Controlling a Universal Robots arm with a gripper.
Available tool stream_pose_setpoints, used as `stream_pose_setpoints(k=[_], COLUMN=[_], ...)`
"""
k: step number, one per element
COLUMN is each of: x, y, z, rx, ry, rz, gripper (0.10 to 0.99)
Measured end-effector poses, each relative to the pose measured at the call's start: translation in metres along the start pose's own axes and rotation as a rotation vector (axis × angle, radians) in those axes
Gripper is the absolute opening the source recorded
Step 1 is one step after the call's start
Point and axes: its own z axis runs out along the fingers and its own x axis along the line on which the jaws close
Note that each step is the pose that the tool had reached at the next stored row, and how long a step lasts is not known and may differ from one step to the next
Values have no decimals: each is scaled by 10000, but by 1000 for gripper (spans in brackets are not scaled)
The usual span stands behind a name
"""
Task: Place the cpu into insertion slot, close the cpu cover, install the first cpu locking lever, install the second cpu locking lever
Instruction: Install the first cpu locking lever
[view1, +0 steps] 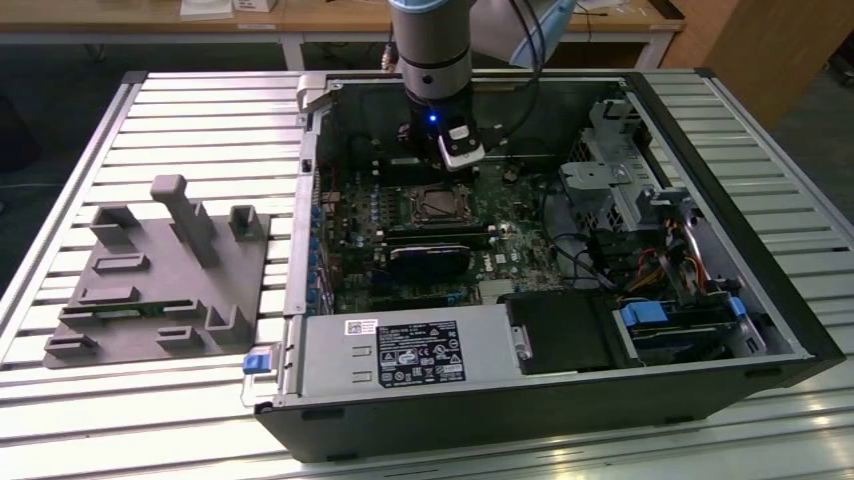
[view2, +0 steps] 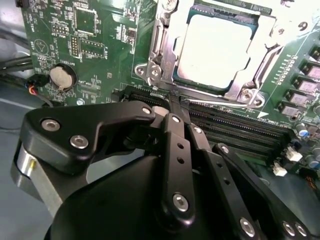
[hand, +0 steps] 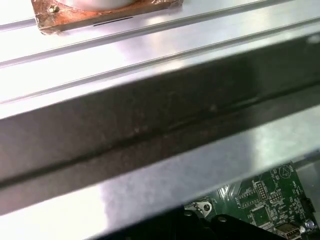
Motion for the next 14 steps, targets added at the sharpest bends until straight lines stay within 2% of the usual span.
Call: stream_pose_setpoints(k=[14], x=[38], y=[16], z=[-10], rx=[-24], ry=[-23], rz=[0], gripper=[106])
